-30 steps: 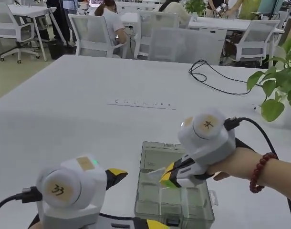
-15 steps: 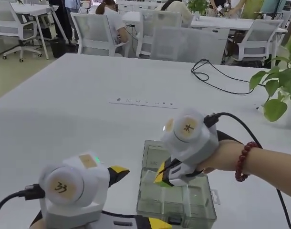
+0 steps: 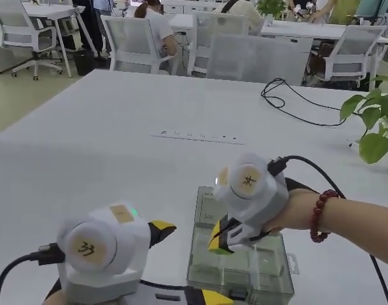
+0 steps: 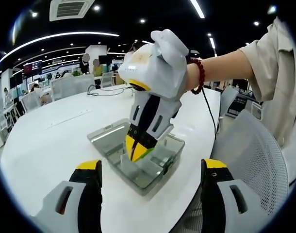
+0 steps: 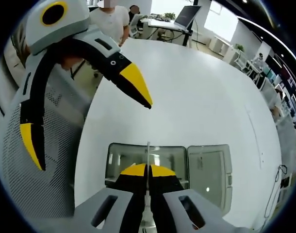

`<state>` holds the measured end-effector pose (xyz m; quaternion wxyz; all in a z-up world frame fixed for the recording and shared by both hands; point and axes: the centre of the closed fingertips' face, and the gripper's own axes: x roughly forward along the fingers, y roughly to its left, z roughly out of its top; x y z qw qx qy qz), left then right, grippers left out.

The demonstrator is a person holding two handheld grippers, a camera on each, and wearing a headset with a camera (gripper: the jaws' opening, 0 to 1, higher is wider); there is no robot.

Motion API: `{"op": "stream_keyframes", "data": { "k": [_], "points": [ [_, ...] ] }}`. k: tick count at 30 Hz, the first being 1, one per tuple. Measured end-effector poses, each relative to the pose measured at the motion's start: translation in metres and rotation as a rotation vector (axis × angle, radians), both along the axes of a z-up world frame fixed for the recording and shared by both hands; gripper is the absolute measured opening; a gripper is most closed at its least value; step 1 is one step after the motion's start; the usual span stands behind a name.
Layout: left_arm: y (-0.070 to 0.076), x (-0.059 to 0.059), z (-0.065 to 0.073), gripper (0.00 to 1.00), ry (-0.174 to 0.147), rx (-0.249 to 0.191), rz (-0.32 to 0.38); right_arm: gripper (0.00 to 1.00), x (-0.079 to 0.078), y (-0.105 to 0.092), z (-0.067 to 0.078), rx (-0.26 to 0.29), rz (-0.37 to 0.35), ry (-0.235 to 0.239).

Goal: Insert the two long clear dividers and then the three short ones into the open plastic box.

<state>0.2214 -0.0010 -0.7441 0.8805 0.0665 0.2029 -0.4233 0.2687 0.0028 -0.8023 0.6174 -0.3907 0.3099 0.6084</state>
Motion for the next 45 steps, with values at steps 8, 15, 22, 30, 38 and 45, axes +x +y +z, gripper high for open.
{"op": "stream_keyframes", "data": {
  "k": [8,15,22,30,38,45],
  "points": [
    [0.001,0.003,0.000,0.84,0.003,-0.006,0.006,0.02,0.001,0.000,-0.008,-0.014,0.006,0.007],
    [0.000,0.003,-0.001,0.84,0.005,-0.002,0.001,0.02,0.002,0.001,-0.018,-0.059,0.016,0.022],
    [-0.003,0.004,-0.001,0.84,0.005,-0.003,-0.003,0.02,0.001,0.000,-0.018,-0.056,0.019,0.027],
    [-0.003,0.004,0.000,0.84,0.003,-0.007,0.000,0.02,0.001,-0.002,-0.013,-0.031,0.003,0.019],
    [-0.002,0.004,0.000,0.84,0.002,-0.001,0.000,0.02,0.001,-0.001,-0.006,0.009,-0.011,0.020],
    [-0.002,0.003,0.001,0.83,-0.002,-0.001,0.001,0.02,0.001,0.001,-0.007,0.005,-0.013,0.017]
  ]
}}
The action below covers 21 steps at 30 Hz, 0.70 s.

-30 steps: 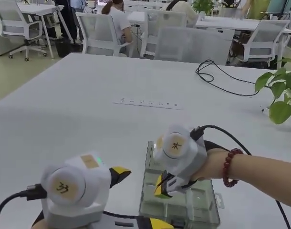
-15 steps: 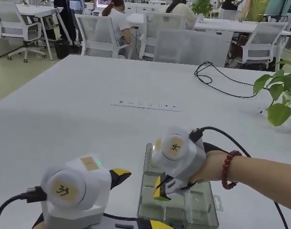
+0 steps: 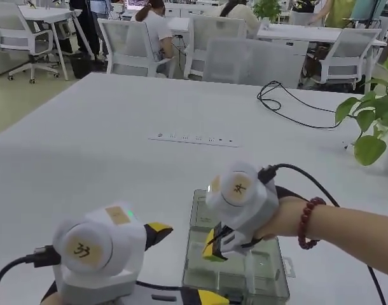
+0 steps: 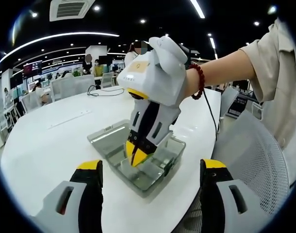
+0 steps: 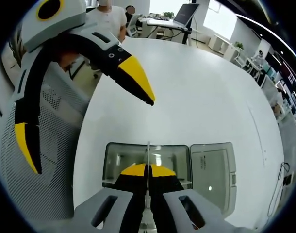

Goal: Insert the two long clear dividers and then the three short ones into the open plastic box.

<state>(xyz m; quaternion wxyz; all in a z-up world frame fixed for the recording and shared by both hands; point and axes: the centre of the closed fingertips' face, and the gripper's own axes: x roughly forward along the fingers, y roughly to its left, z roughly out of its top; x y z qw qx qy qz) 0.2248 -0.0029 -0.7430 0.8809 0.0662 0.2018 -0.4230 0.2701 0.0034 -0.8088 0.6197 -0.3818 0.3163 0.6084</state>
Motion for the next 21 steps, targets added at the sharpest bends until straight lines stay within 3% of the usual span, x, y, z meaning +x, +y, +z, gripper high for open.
{"op": "stream_keyframes", "data": {
  "k": [21],
  "points": [
    [-0.002,-0.001,-0.001,0.84,0.004,0.004,-0.002,0.02,0.001,0.002,-0.013,-0.086,0.002,0.035]
  ]
}}
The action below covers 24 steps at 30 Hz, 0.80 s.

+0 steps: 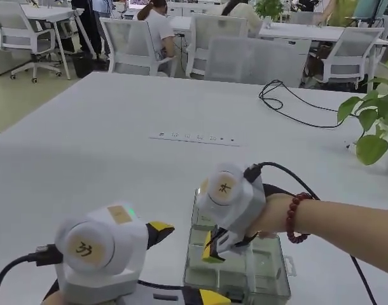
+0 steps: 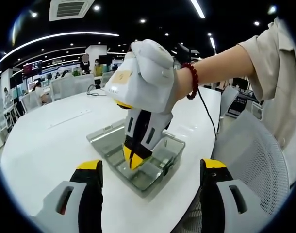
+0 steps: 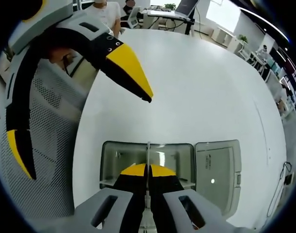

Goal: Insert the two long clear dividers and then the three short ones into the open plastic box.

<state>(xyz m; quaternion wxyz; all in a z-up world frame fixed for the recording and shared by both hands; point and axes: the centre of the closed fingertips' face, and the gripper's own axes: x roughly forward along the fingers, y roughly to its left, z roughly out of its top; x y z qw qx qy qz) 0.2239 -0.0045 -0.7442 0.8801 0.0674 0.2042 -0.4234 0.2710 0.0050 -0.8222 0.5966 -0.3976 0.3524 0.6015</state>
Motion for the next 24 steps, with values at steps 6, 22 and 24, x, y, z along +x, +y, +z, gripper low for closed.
{"op": "stream_keyframes", "data": {
  "k": [6,22,24],
  "points": [
    [-0.002,0.001,0.000,0.84,0.002,-0.004,0.000,0.02,0.001,0.001,-0.005,-0.067,0.007,0.016],
    [-0.003,0.003,-0.001,0.84,0.005,-0.004,0.000,0.02,0.000,-0.001,-0.015,-0.188,0.017,0.033],
    [-0.004,0.003,-0.001,0.85,0.007,-0.007,0.000,0.02,0.000,-0.001,-0.015,-0.185,0.009,0.033]
  ]
}}
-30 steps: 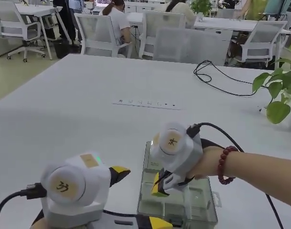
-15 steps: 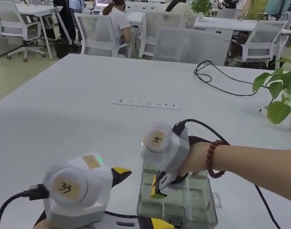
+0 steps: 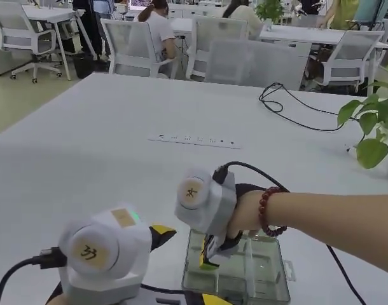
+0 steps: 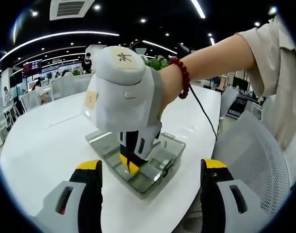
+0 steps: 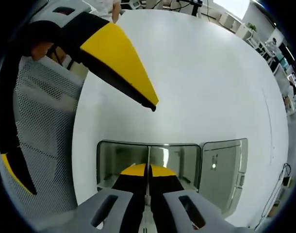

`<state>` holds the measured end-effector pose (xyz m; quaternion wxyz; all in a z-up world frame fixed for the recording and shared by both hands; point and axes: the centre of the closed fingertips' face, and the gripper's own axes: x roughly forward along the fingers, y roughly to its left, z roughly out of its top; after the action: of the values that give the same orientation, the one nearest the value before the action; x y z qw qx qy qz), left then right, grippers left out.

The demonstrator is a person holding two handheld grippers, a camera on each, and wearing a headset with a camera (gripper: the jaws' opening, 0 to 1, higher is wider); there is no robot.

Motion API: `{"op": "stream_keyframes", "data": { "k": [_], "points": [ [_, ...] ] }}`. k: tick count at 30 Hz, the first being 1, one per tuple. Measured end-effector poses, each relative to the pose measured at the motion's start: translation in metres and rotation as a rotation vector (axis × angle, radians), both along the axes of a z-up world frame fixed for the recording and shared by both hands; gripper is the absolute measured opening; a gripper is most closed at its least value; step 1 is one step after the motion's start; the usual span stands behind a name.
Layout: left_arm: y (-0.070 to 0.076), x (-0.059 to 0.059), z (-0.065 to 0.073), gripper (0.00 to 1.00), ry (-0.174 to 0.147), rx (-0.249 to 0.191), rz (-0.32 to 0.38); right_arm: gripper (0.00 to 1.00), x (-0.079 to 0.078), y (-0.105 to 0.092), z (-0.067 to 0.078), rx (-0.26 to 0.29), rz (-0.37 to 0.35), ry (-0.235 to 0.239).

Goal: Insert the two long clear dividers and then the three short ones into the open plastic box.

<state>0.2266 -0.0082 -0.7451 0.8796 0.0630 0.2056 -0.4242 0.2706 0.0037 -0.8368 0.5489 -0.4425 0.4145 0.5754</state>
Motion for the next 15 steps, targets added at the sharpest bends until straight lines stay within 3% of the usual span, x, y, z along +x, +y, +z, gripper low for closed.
{"op": "stream_keyframes", "data": {
  "k": [11,15],
  "points": [
    [0.0012,-0.0002,0.0009,0.86,-0.003,0.003,0.006,0.03,-0.0008,0.0007,0.0022,0.053,-0.009,-0.002],
    [0.0008,-0.0002,0.0025,0.86,-0.006,-0.001,0.011,0.08,-0.0044,0.0014,0.0054,0.081,-0.021,0.009]
  ]
}}
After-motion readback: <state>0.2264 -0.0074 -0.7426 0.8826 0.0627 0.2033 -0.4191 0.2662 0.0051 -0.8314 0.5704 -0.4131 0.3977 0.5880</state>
